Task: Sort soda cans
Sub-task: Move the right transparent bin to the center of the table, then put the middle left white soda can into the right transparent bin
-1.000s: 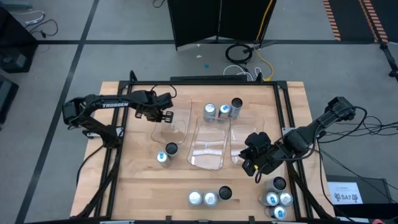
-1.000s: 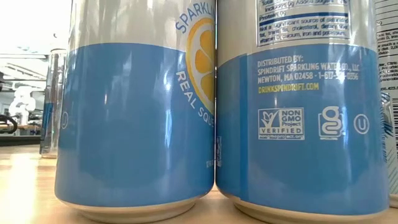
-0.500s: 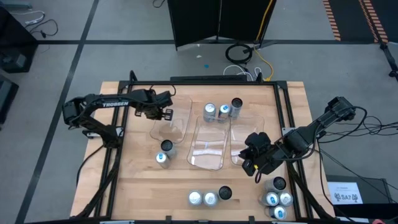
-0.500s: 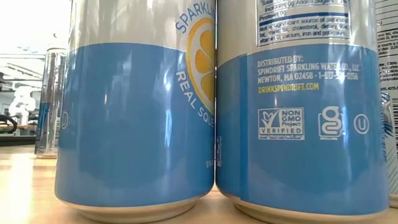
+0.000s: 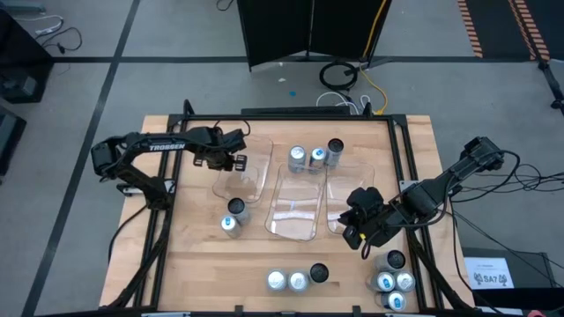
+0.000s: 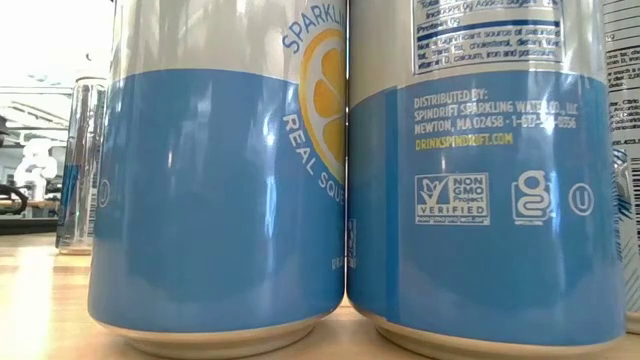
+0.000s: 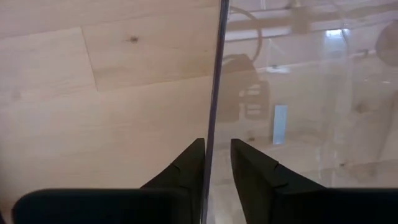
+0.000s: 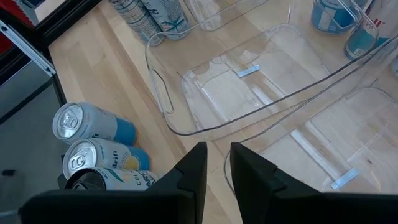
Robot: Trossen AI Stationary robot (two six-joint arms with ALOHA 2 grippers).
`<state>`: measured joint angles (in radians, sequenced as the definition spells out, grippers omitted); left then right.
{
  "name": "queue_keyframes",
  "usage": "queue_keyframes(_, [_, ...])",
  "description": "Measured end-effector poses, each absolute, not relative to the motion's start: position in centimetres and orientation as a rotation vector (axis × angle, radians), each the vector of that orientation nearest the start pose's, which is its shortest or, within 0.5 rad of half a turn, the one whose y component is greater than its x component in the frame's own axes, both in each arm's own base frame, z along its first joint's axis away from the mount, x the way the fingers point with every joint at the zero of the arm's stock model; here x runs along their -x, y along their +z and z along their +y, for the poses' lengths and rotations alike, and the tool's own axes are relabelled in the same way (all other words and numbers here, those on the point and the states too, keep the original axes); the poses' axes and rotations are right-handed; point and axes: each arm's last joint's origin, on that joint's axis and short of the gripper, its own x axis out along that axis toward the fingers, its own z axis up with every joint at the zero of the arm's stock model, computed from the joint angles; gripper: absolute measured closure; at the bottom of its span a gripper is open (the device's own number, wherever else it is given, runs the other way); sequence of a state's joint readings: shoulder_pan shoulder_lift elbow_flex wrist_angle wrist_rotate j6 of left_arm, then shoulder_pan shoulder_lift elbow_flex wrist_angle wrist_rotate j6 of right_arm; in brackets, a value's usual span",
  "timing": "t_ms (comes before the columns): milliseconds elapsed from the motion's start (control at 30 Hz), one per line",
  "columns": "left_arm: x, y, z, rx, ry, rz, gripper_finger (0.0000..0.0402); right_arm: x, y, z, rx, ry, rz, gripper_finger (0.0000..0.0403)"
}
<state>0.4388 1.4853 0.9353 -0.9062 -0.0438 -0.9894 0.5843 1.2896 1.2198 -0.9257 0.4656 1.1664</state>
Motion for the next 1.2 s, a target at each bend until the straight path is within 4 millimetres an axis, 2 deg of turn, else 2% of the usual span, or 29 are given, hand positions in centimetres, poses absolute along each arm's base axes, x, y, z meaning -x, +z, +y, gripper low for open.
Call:
queue_keyframes(167, [-22.3, 19.6, 10.9, 1.073, 1.103, 1.129, 0.0296, -21.3, 32.1, 12.5, -0.594, -0.385, 0.783, 0.0342])
queue_keyframes(333, [-21.7, 20.9, 10.8, 1.064, 1.073, 1.077, 0.0295, -21.3, 32.1, 12.6, -0.612, -0.376, 0.795, 0.0342])
queue_keyframes(500, [-20.8, 23.9, 10.8, 1.022, 1.02, 1.015, 0.0295, -21.3, 32.1, 12.5, -0.632, -0.404, 0.77, 0.0342])
queue_keyframes(667, [-19.6, 28.4, 10.1, 0.953, 0.931, 0.919, 0.0295, -21.5, 32.4, 12.3, -0.62, -0.465, 0.676, 0.0342])
queue_keyframes(800, [-18.2, 32.0, 8.7, 0.889, 0.837, 0.809, 0.0294, -21.9, 32.8, 12.1, -0.607, -0.519, 0.552, 0.0342])
queue_keyframes(933, [-16.2, 34.8, 6.7, 0.799, 0.716, 0.703, 0.0294, -22.7, 33.4, 11.7, -0.64, -0.567, 0.403, 0.0342])
queue_keyframes(1067, [-13.9, 36.2, 4.4, 0.697, 0.615, 0.636, 0.0294, -24.5, 33.7, 11.4, -0.679, -0.583, 0.3, 0.0342])
queue_keyframes(1200, [-12.2, 36.5, 2.7, 0.63, 0.617, 0.559, 0.0294, -27.1, 33.2, 11.1, -0.651, -0.571, 0.249, 0.0339])
